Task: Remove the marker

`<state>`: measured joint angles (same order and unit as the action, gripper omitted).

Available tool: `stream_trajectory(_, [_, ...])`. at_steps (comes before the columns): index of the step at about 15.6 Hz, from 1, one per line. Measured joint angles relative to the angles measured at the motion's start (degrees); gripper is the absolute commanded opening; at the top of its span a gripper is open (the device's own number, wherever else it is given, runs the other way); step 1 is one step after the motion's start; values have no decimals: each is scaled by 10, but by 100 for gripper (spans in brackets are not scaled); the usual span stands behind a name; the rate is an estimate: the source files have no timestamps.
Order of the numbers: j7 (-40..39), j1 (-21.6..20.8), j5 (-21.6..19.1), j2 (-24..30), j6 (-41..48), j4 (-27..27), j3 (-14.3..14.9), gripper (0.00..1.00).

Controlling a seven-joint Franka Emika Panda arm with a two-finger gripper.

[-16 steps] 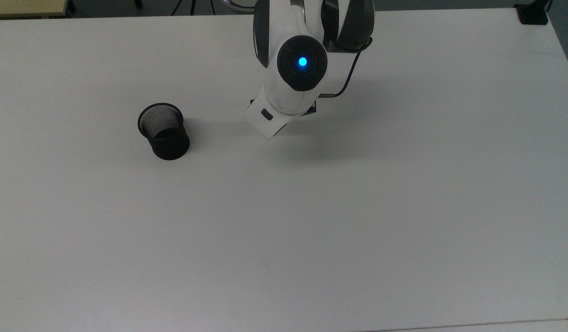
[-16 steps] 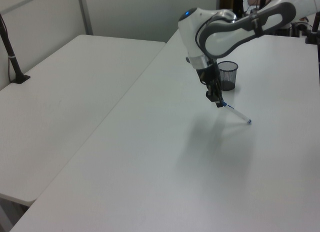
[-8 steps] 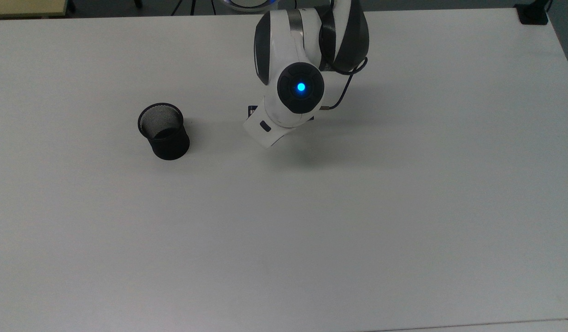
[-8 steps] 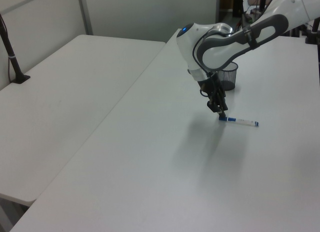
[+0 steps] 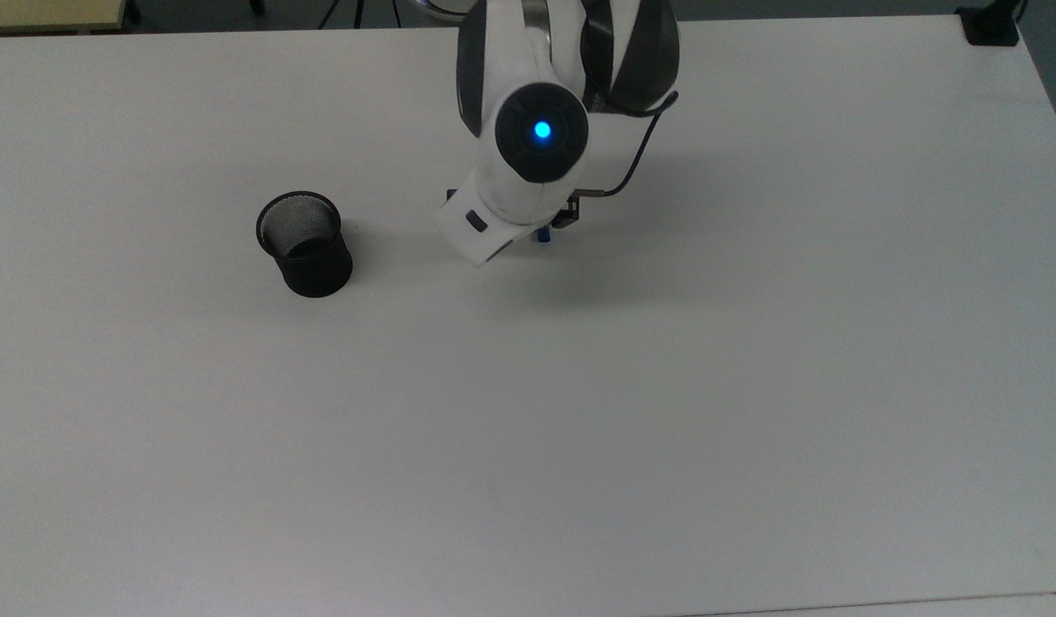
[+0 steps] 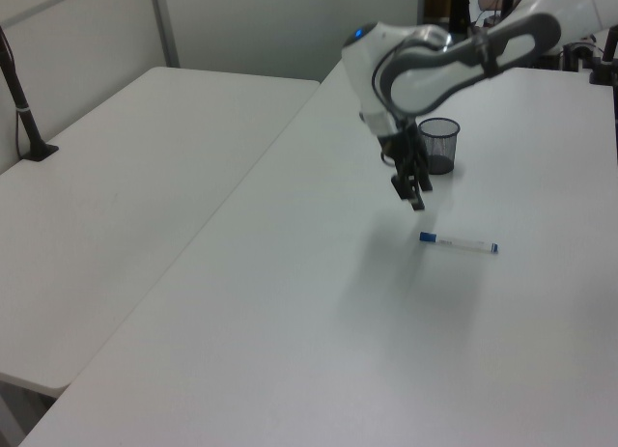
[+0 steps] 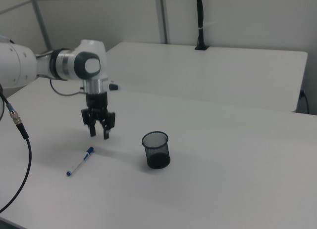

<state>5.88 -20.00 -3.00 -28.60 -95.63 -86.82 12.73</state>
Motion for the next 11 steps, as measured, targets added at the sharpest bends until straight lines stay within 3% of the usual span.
stream_trajectory(7, [-16, 83, 0, 144, 1, 7, 2, 100])
stream_trajectory(11, [-41, 110, 11, 197, 2, 0, 2, 100])
